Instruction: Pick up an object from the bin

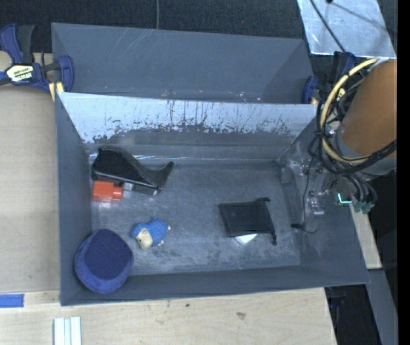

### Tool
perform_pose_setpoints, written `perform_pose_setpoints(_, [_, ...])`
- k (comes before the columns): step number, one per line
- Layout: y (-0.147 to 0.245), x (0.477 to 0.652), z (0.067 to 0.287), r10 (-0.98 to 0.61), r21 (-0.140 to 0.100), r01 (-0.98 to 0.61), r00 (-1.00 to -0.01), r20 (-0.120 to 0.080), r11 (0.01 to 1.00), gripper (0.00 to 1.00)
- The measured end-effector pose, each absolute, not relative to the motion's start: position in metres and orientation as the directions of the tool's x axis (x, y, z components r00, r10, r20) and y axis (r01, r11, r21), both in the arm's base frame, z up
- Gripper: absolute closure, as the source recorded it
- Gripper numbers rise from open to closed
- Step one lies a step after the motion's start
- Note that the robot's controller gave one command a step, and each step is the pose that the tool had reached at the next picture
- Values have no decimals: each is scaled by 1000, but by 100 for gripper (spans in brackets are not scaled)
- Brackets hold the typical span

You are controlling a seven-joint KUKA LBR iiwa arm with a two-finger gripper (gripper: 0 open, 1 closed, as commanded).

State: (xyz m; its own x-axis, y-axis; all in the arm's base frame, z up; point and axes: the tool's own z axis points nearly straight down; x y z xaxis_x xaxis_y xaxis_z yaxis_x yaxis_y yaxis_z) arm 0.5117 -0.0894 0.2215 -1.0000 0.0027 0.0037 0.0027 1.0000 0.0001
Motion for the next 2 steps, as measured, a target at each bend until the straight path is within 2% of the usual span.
perform_pose_setpoints(1, [-59,567,67,15,1,15,-1000,3,1000,0])
perform_pose_setpoints(2, [-57,552,101,139,0,139,-990,0,990,0])
